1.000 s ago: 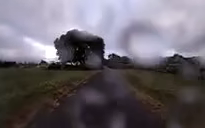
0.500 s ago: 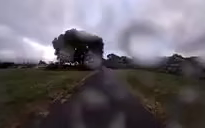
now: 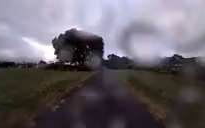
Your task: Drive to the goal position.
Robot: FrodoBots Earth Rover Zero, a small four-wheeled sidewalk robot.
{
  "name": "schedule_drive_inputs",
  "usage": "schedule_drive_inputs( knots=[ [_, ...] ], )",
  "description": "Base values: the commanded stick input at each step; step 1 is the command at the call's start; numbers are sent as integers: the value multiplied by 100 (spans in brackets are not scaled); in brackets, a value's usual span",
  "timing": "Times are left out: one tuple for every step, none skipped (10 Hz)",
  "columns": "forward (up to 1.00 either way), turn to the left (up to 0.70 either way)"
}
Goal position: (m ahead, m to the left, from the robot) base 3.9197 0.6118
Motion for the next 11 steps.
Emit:
schedule_drive_inputs(
  knots=[
    [70, 0],
    [70, 0],
    [70, 0],
    [70, 0],
    [70, 0],
    [70, 0],
    [70, 0],
    [70, 0],
    [70, 0],
    [70, 0],
    [70, 0]
  ],
)
